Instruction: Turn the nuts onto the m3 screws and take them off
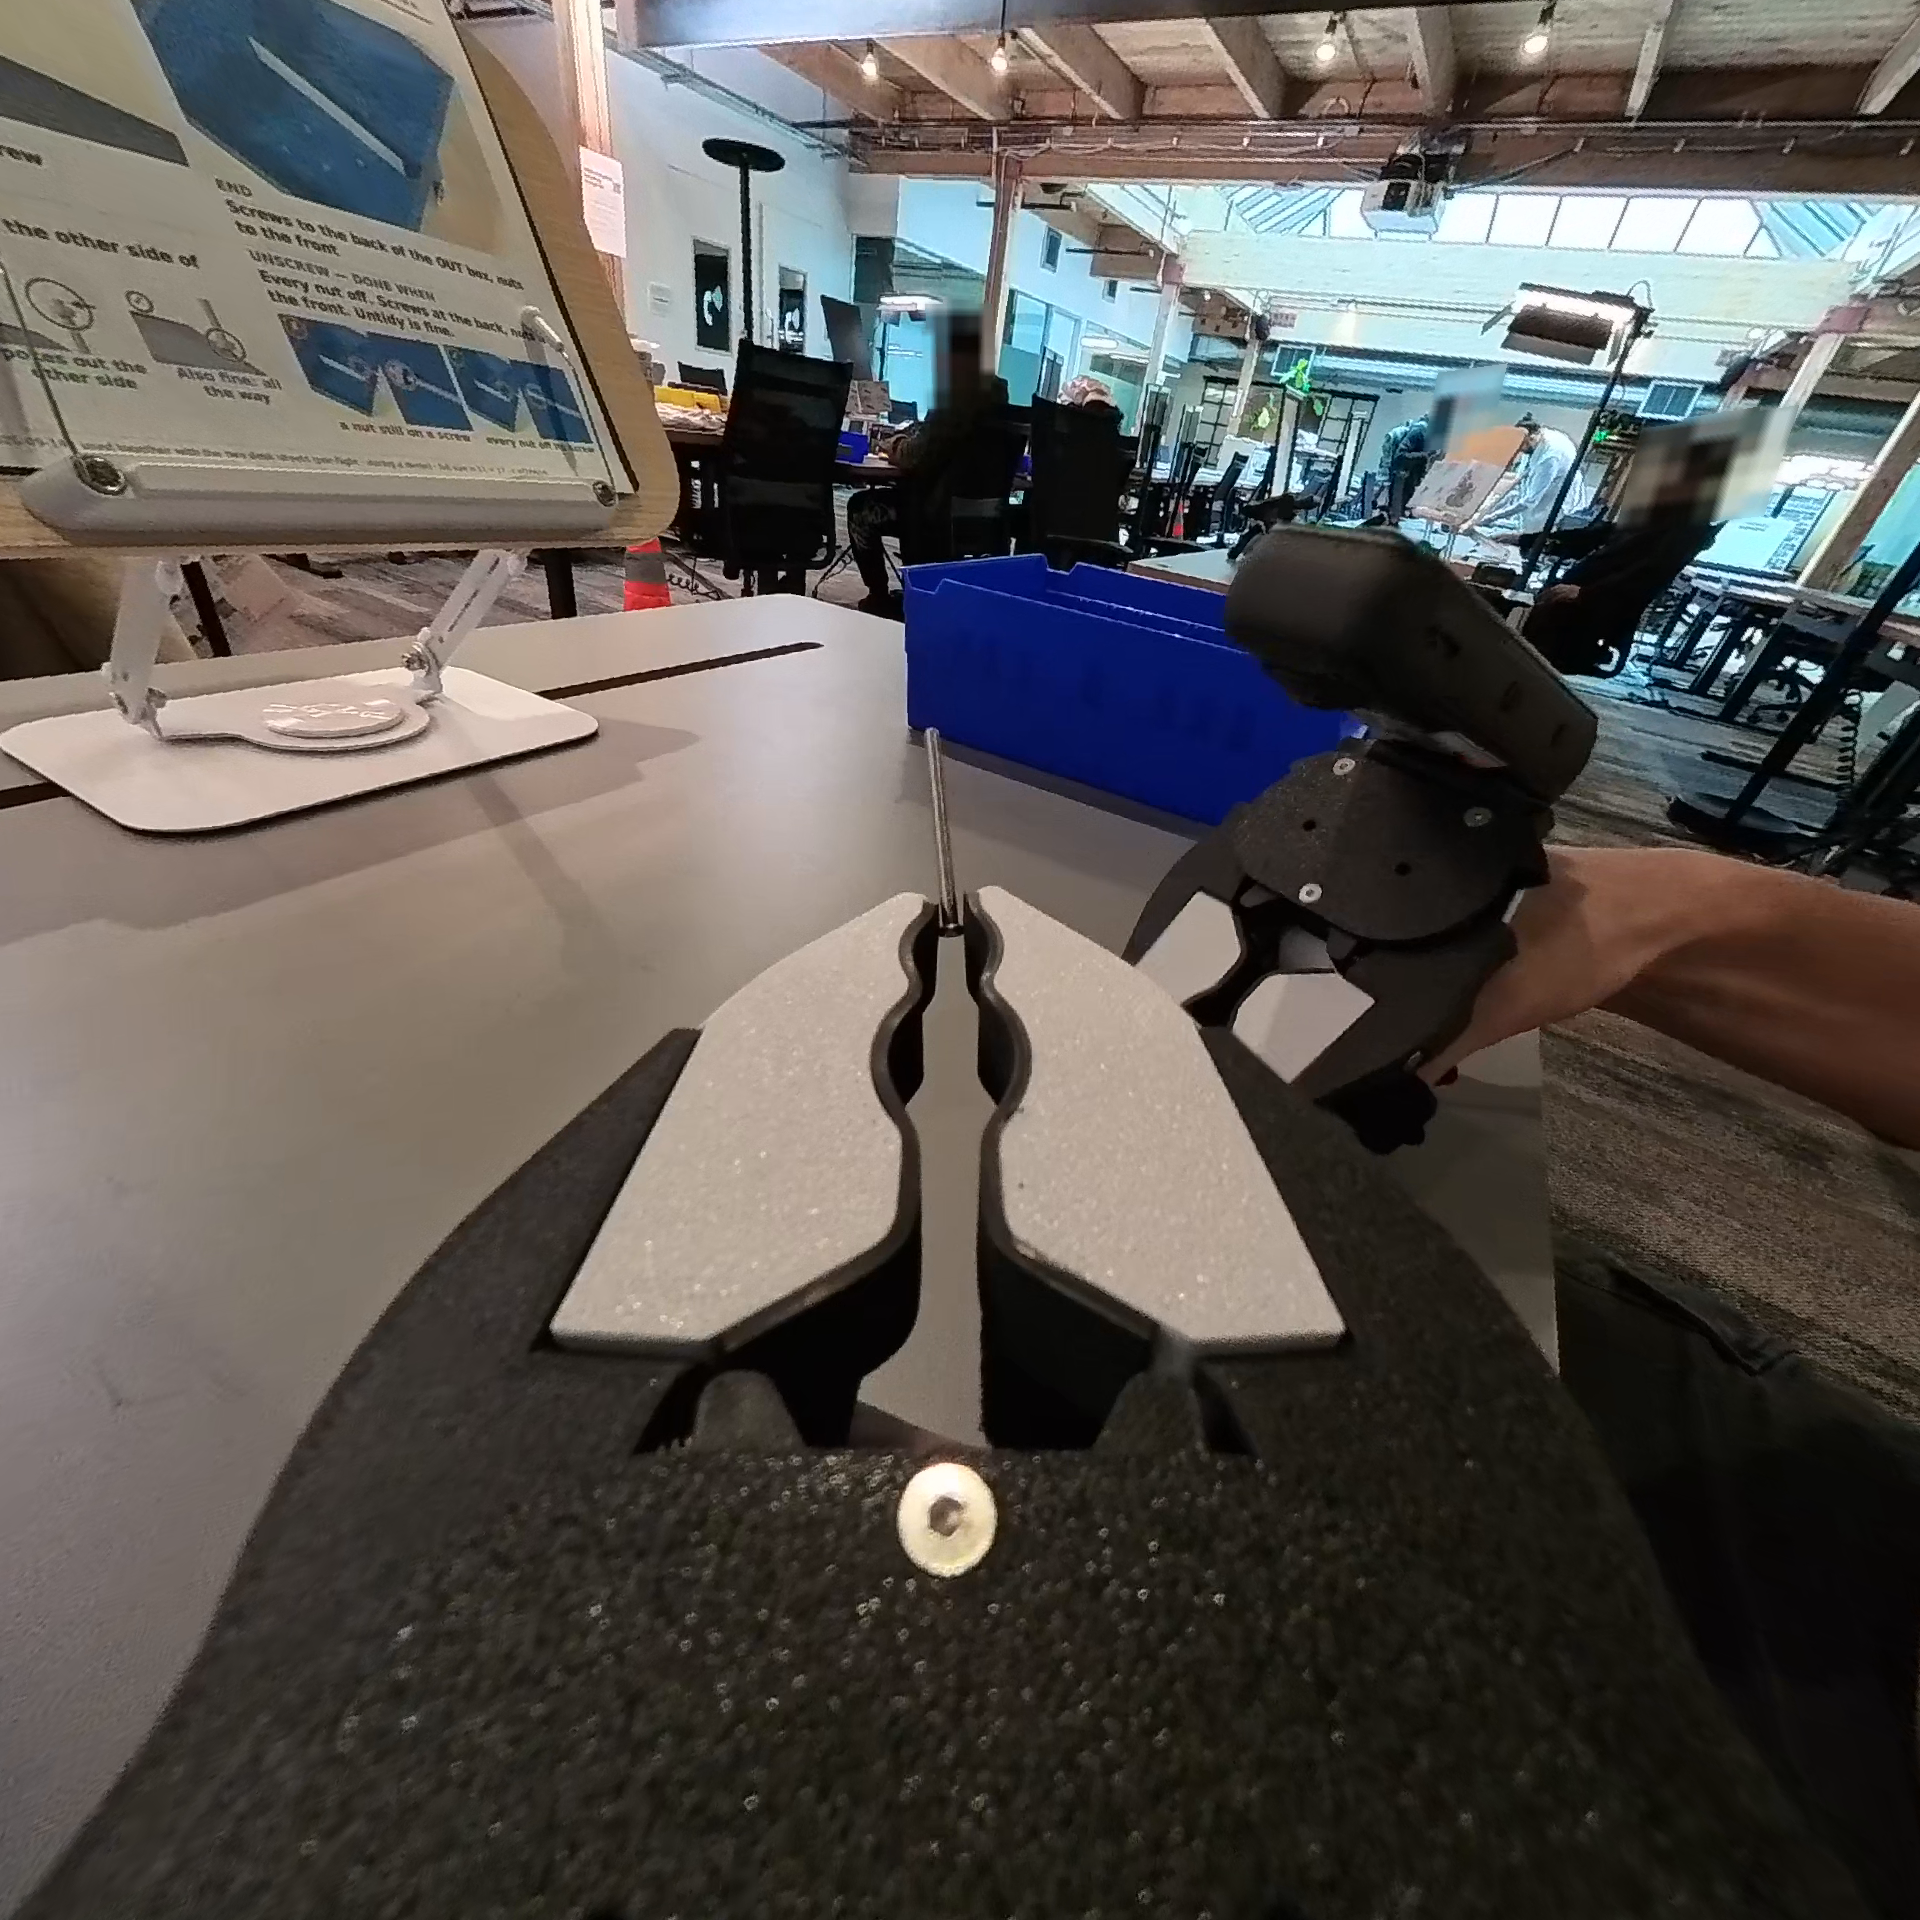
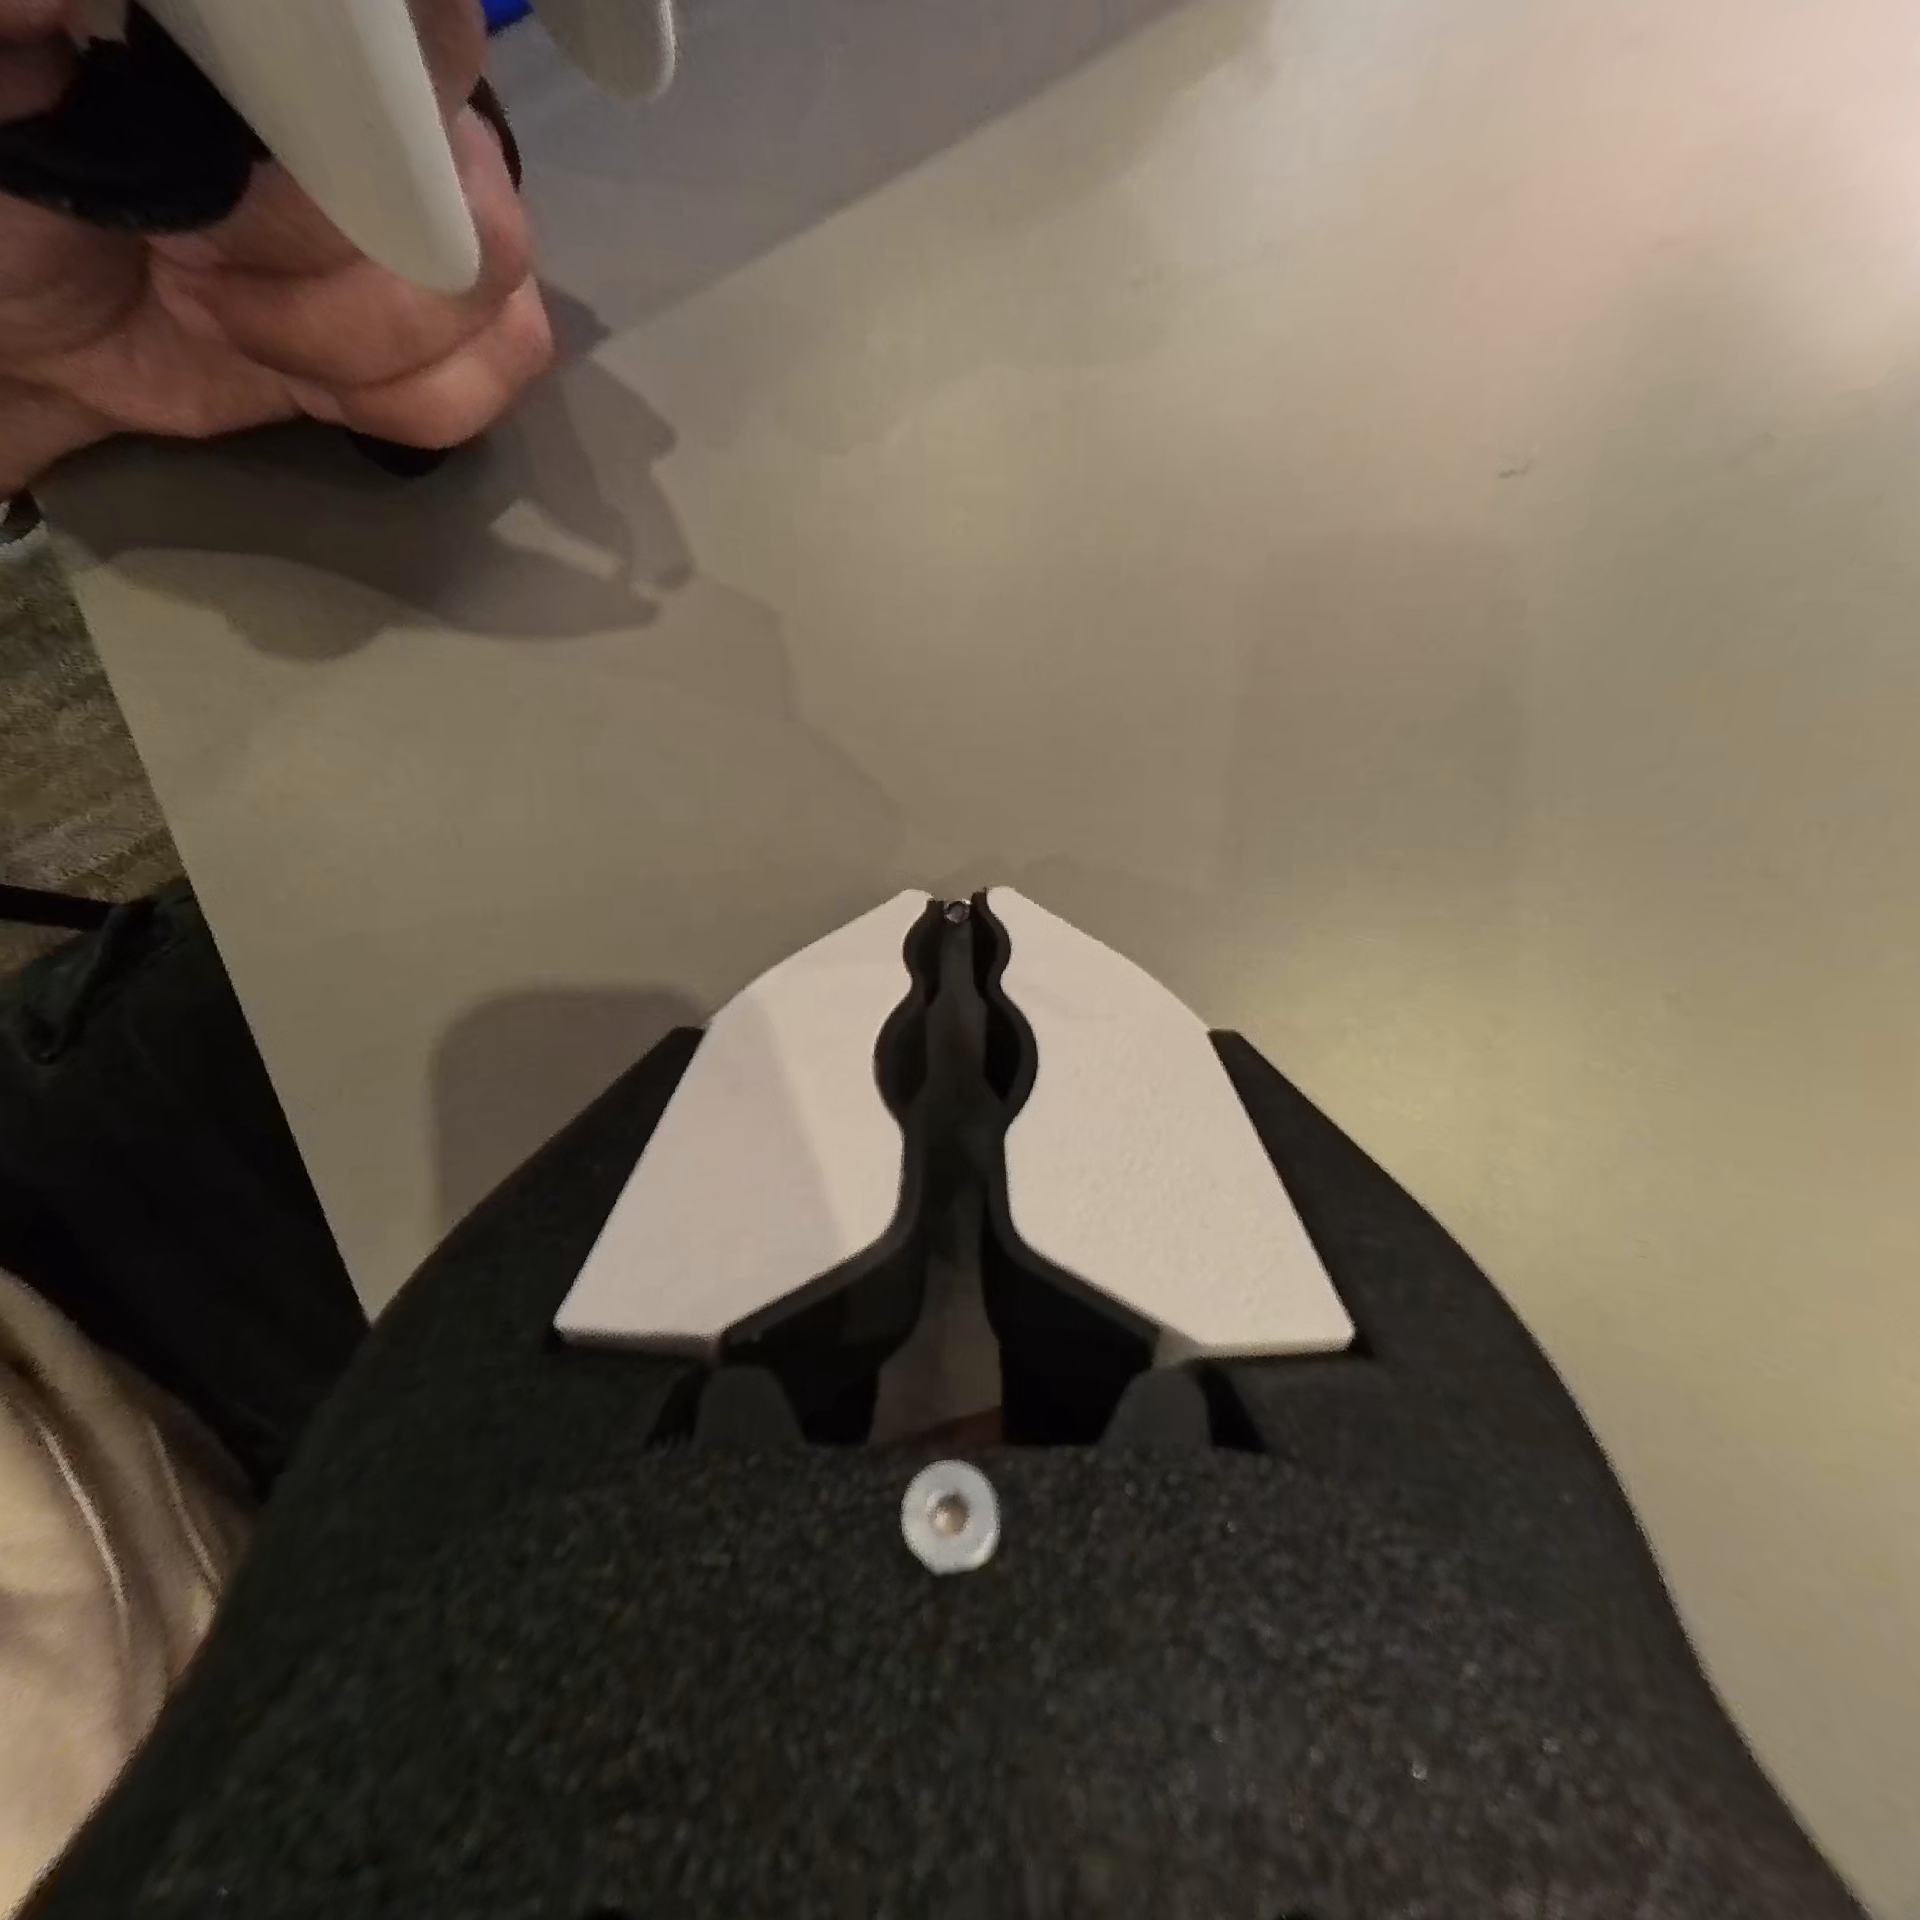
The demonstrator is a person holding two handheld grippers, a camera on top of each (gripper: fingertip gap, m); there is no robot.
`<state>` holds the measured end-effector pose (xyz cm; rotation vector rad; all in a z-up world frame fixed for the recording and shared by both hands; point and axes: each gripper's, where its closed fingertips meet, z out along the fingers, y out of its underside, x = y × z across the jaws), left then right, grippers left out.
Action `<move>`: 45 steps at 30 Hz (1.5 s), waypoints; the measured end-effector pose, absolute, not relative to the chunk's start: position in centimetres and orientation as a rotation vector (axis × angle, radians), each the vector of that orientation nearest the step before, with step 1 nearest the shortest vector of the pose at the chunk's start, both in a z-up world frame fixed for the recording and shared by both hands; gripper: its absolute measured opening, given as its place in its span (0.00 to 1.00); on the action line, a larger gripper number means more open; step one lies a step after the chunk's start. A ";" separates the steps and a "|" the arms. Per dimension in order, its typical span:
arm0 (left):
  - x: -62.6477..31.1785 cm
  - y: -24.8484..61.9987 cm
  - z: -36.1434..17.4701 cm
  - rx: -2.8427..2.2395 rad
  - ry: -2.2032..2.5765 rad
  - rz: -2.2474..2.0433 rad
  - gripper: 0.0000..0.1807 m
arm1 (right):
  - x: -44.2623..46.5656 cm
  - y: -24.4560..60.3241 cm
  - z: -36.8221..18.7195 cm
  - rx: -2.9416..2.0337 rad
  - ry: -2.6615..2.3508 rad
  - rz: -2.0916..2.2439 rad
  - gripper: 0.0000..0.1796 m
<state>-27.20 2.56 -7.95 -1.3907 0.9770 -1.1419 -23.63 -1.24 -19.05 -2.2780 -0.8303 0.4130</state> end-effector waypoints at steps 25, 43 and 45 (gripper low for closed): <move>-23.1 -3.5 -9.1 -1.378 1.460 -1.212 0.02 | -21.8 -2.4 -5.8 -1.794 -0.715 0.950 0.03; -23.2 -4.6 -7.2 -1.289 1.425 -1.344 0.02 | -22.3 -3.7 -4.8 -1.732 -0.704 1.101 0.03; -23.1 -4.6 -7.1 -1.281 1.422 -1.344 0.02 | -22.3 -3.7 -4.6 -1.717 -0.691 1.135 0.03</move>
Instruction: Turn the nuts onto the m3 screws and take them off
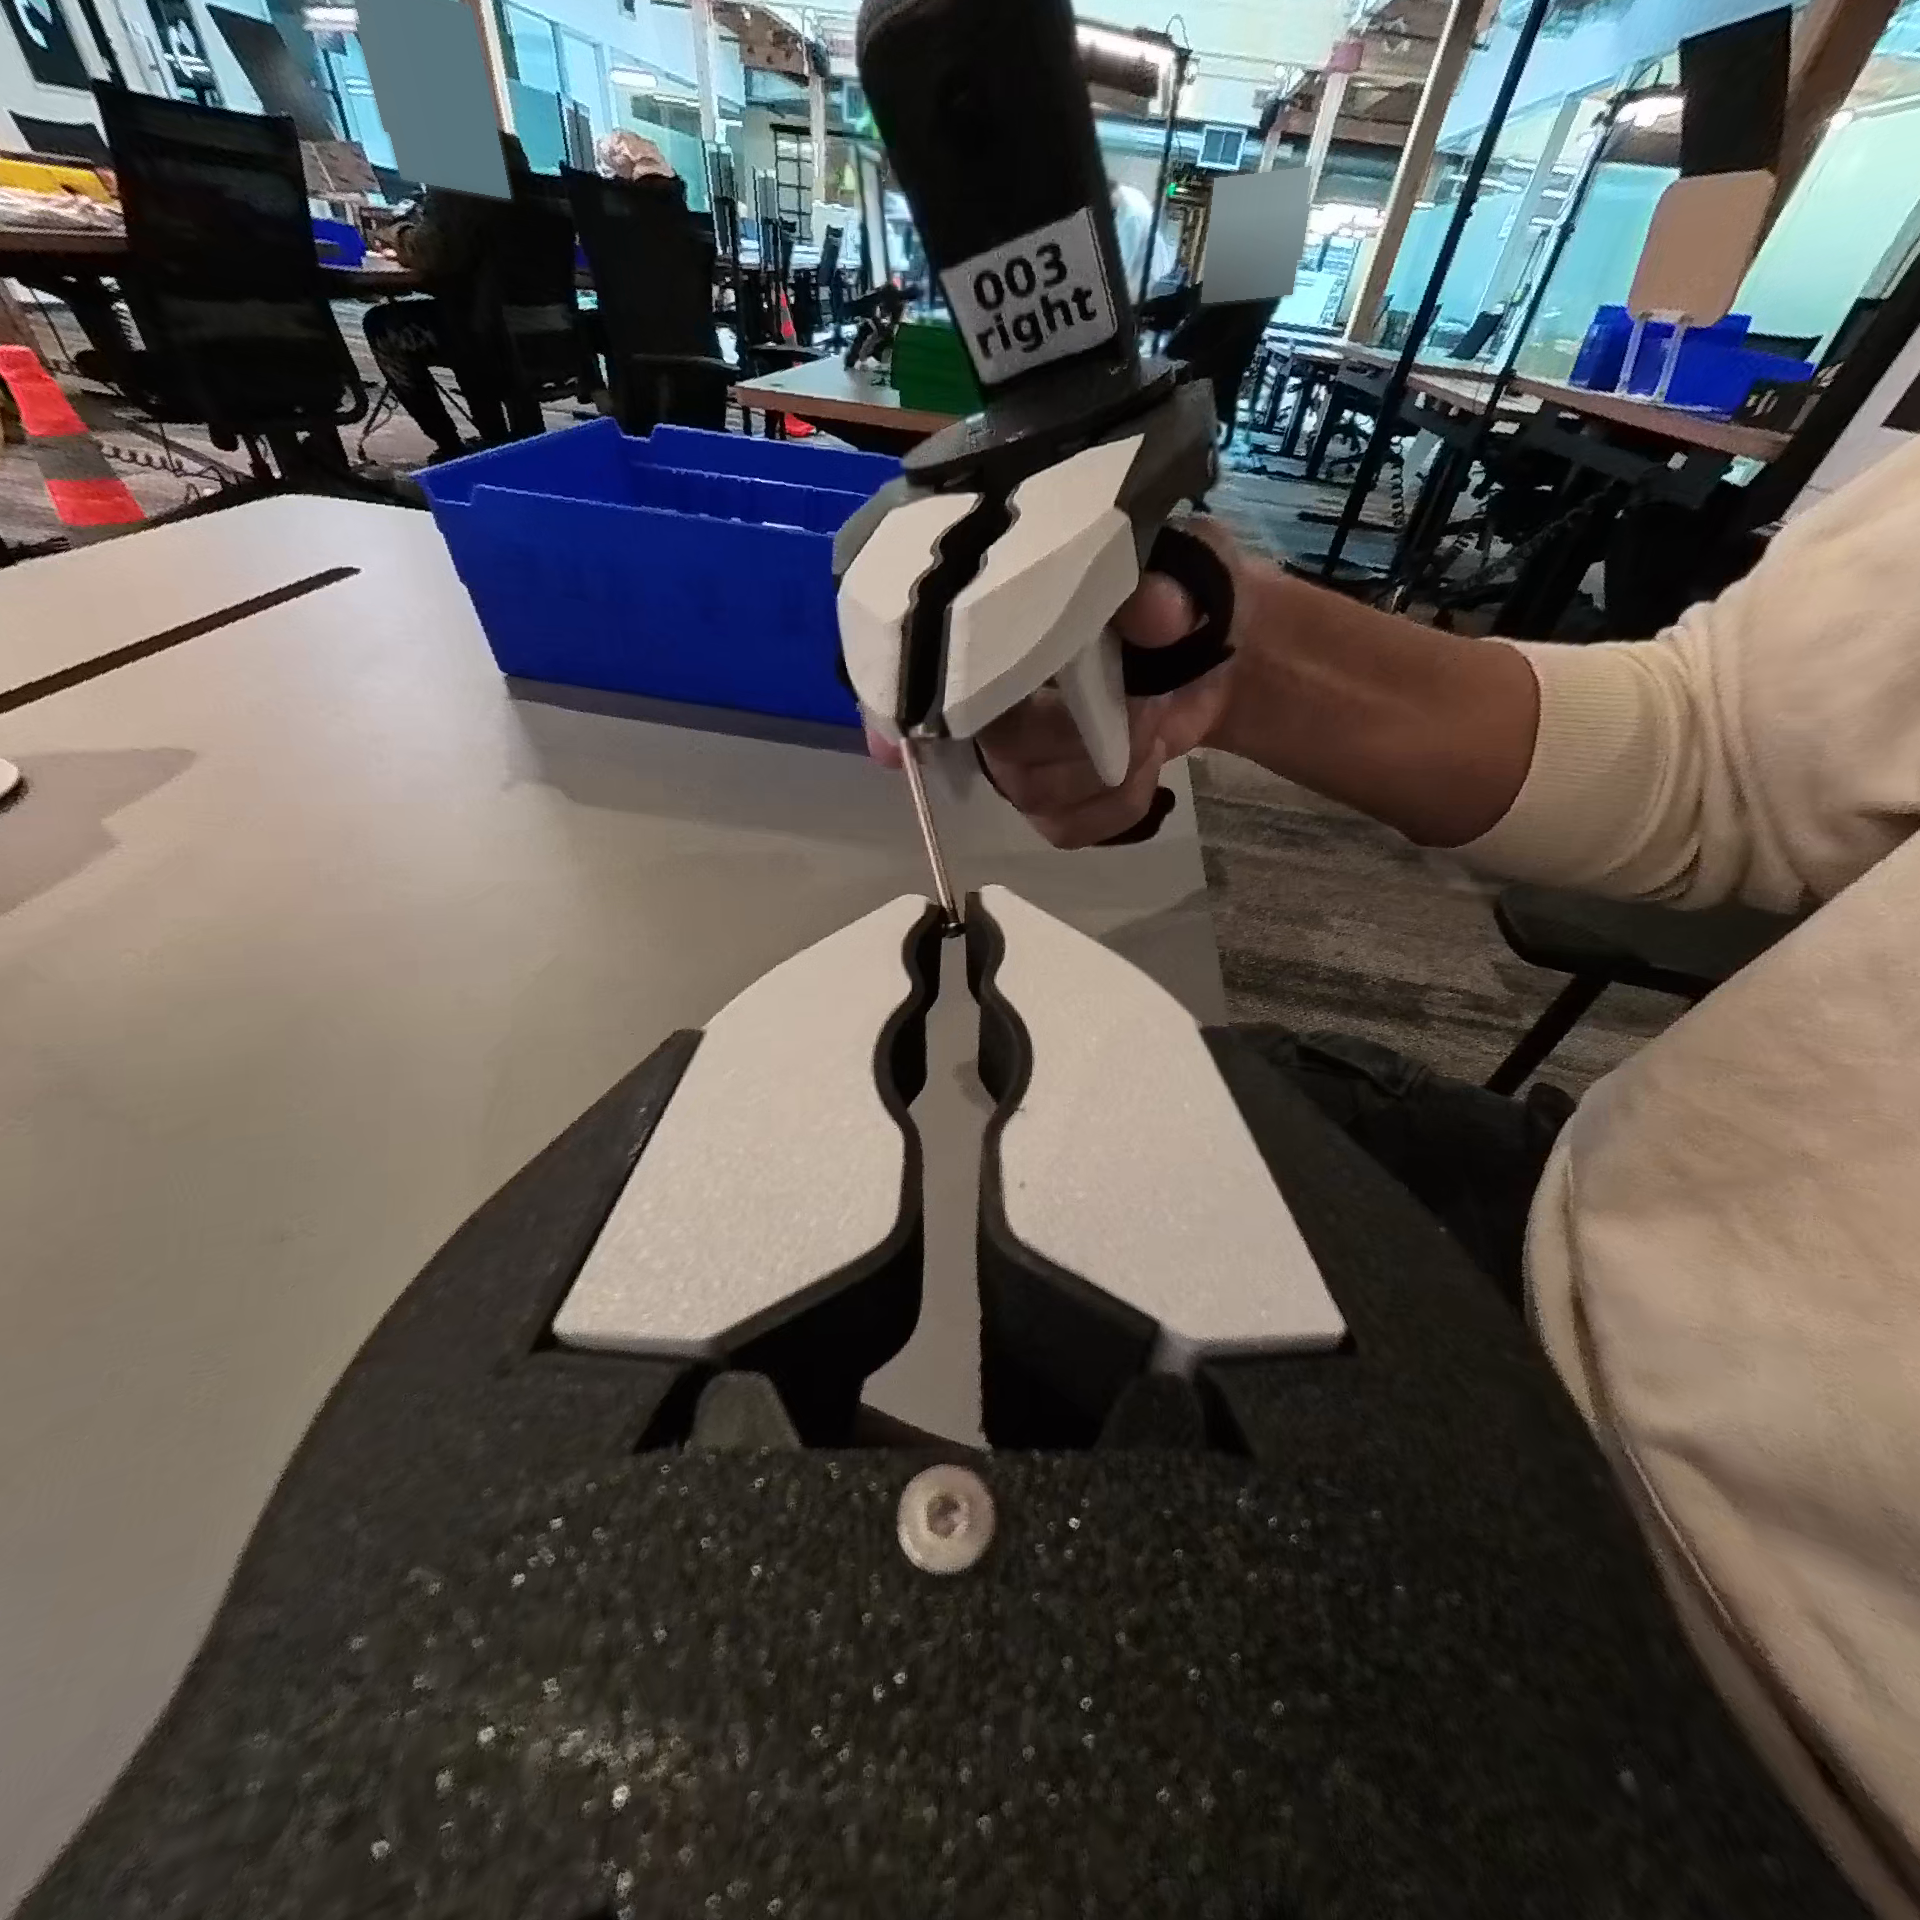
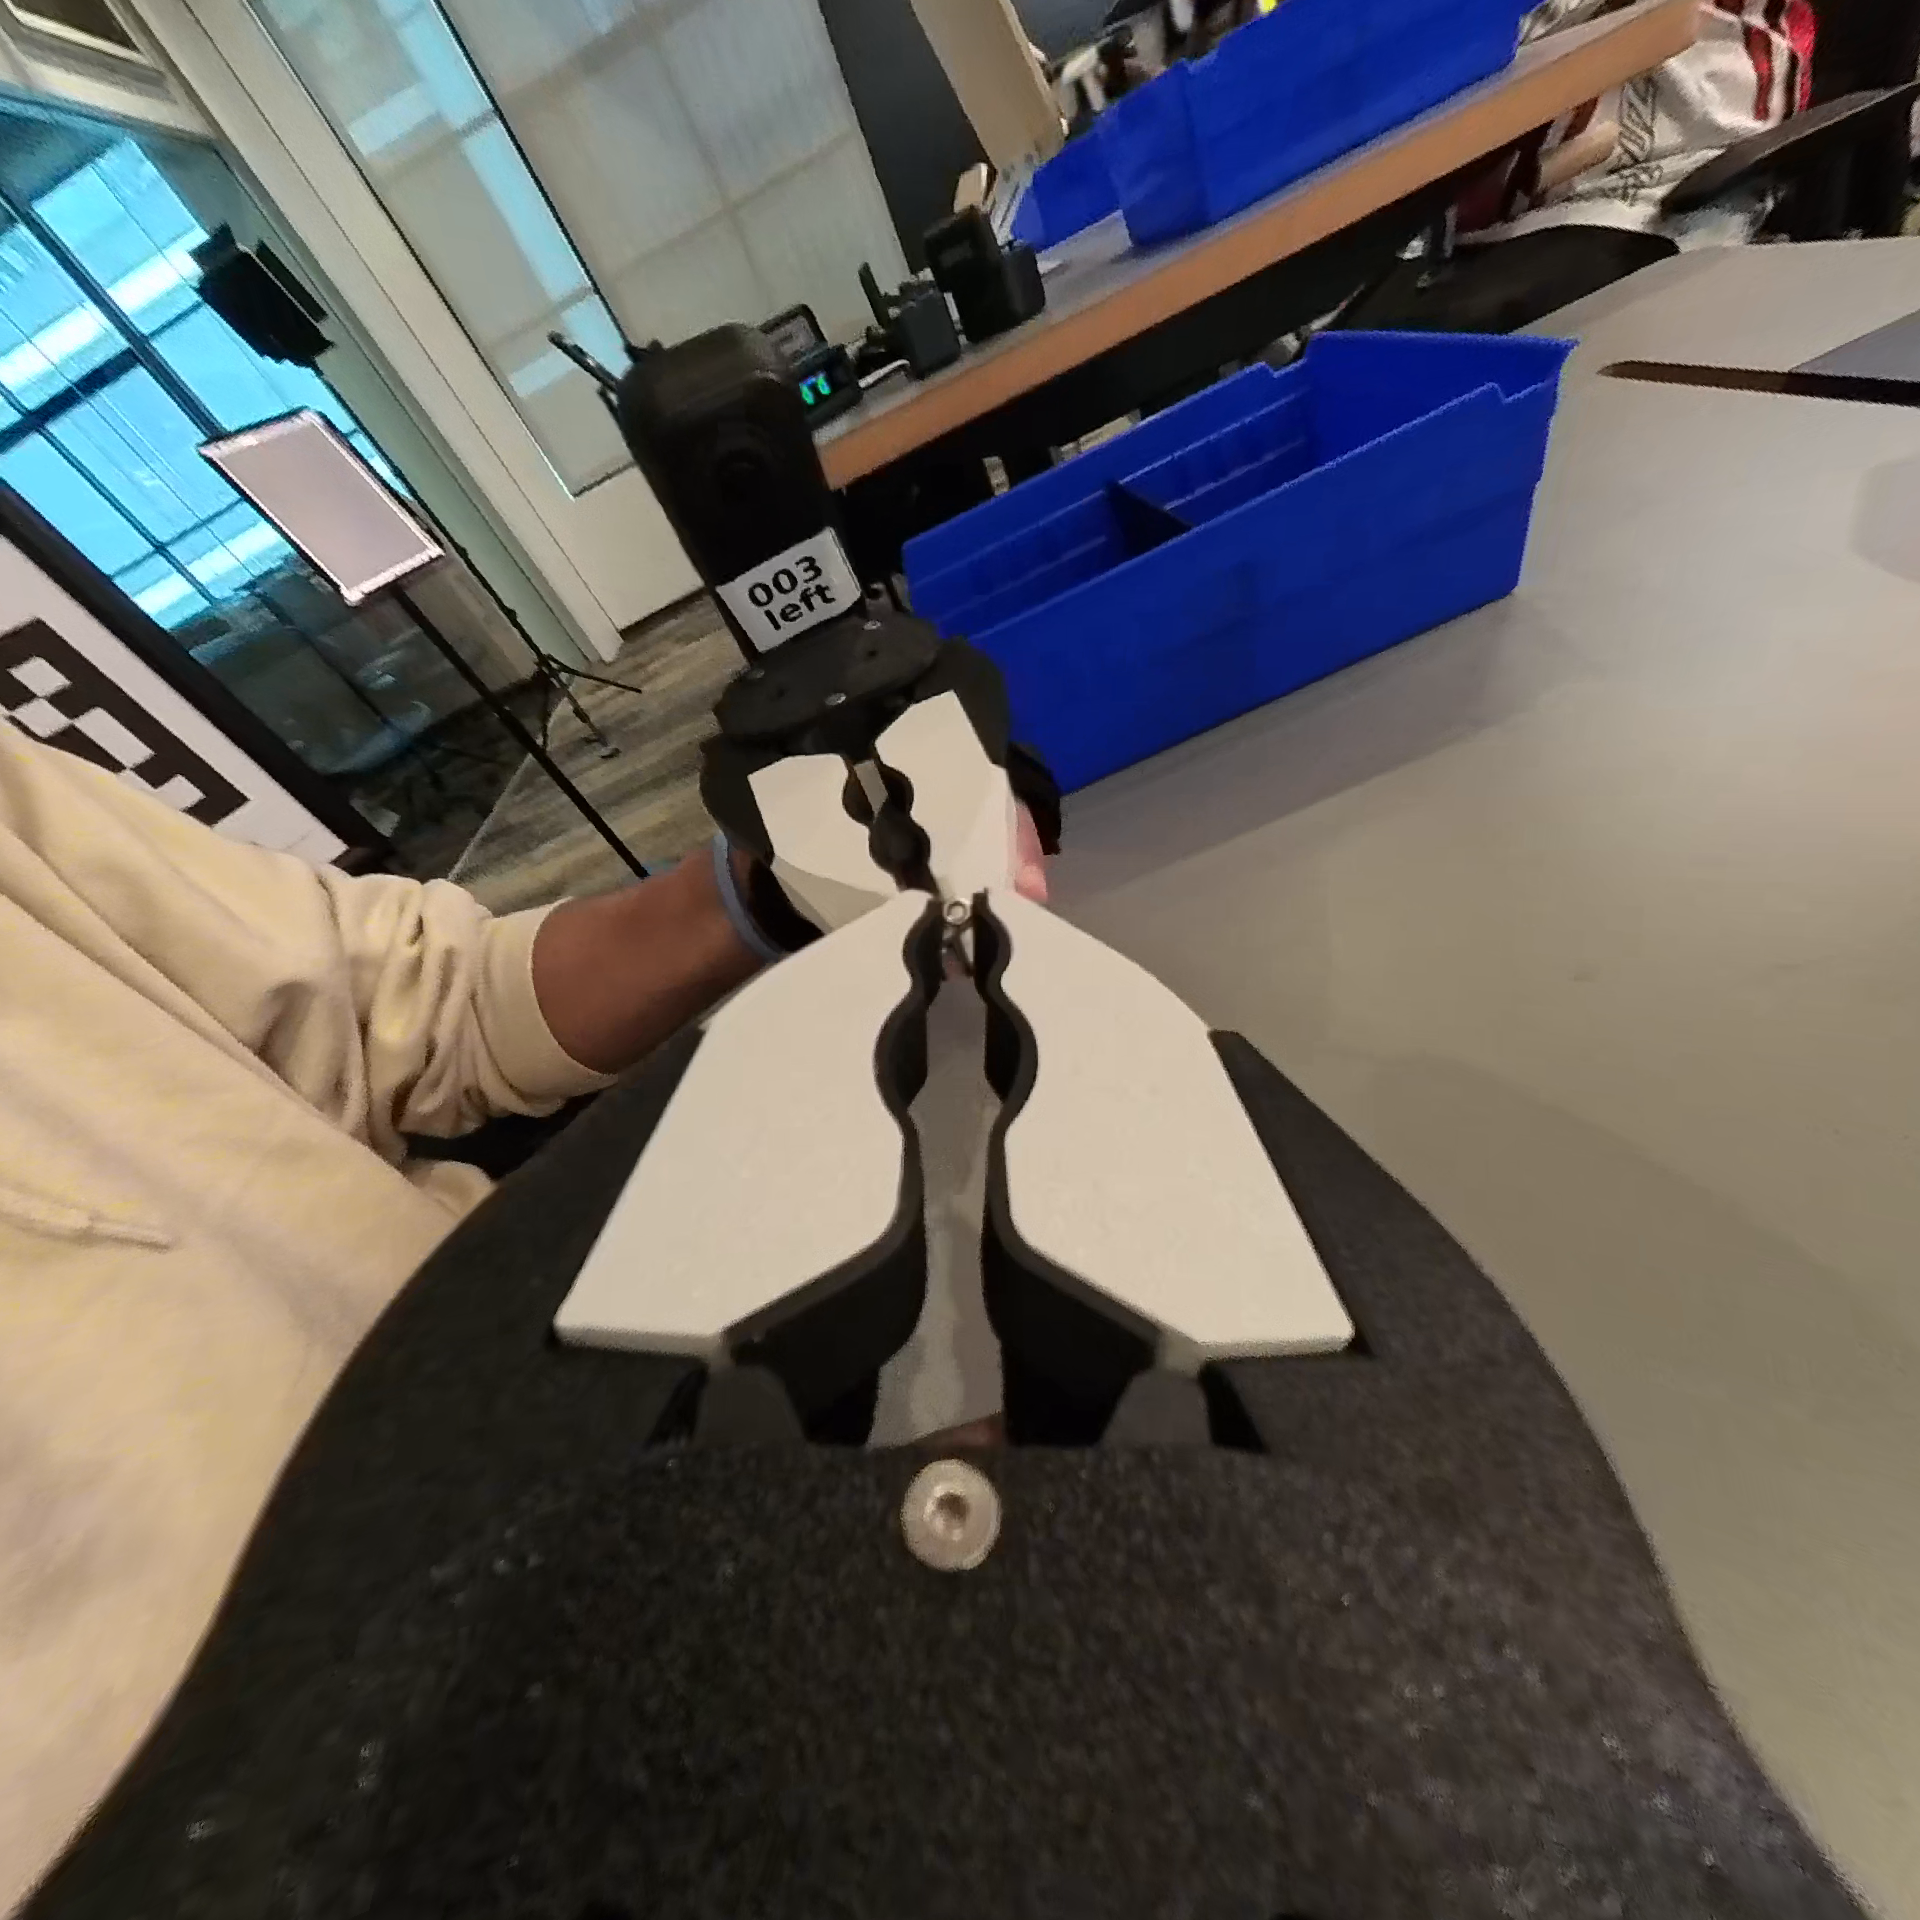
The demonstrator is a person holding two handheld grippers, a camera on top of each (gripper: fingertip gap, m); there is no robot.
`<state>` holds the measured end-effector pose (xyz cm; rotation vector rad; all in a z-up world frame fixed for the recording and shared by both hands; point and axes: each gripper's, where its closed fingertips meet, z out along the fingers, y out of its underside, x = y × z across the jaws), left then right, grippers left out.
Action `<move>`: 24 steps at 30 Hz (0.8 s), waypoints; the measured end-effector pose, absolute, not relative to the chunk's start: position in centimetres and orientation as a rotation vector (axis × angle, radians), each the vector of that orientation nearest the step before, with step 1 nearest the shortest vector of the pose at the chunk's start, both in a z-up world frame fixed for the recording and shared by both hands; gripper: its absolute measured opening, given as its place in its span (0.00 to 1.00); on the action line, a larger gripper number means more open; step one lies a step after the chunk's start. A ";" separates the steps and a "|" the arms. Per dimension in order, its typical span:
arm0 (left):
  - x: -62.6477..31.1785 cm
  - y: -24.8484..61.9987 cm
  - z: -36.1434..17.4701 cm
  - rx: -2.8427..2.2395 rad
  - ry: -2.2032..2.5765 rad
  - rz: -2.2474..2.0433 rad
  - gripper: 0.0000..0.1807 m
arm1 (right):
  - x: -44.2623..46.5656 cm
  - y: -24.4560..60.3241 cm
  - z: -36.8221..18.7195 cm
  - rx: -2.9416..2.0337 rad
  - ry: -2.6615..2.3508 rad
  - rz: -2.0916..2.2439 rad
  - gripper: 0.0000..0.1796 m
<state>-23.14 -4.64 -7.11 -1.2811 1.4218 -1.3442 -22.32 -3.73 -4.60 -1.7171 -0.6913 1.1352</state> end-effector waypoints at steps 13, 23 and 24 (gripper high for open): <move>-23.4 -5.2 -6.8 -1.257 1.430 -1.397 0.02 | -22.1 -4.2 -3.9 -1.675 -0.678 1.213 0.03; -23.5 -5.3 -6.5 -1.244 1.426 -1.427 0.02 | -22.6 -4.2 -3.9 -1.669 -0.701 1.229 0.03; -23.6 -5.4 -6.5 -1.243 1.426 -1.432 0.02 | -22.5 -4.1 -4.0 -1.673 -0.699 1.219 0.03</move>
